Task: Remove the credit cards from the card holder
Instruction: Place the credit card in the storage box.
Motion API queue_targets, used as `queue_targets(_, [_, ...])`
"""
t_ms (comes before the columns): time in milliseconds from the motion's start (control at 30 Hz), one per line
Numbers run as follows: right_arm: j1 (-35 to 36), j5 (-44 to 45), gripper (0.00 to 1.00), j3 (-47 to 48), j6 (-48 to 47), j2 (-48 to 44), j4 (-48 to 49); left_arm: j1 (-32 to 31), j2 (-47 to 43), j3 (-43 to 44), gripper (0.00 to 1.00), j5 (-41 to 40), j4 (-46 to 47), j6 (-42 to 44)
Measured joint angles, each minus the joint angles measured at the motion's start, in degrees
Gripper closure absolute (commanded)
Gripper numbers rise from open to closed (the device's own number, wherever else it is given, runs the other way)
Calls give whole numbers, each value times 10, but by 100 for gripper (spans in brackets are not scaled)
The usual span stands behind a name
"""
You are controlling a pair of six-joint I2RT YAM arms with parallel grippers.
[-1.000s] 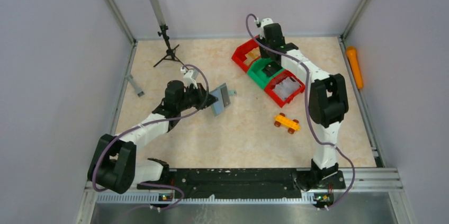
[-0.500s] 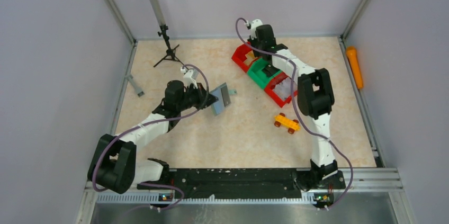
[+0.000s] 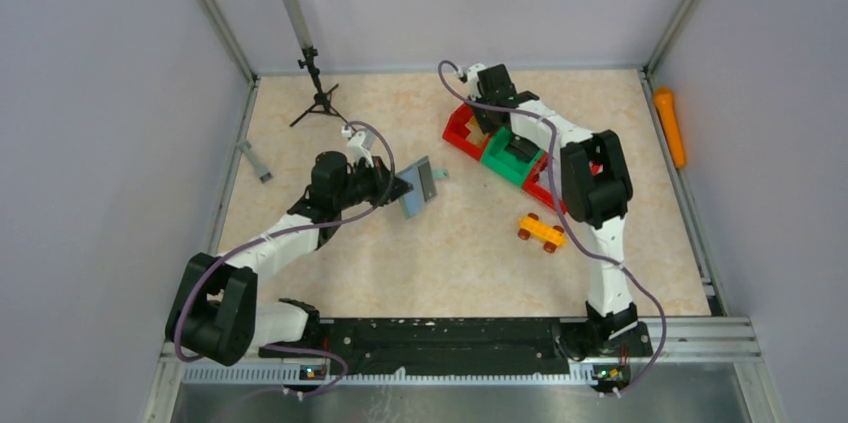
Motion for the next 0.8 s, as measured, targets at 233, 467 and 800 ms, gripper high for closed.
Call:
queue_targets(233, [9,-29,100,-54,-20,-59,-56,0,0,0,100,5,0,0])
queue_targets(467, [11,-83,100,39,-75,-61,-156,0,0,0,100,9,1,-1])
queue_targets(800, [11,-105,100,61,-163,-44,-201,0,1,0,100,12,9,-5])
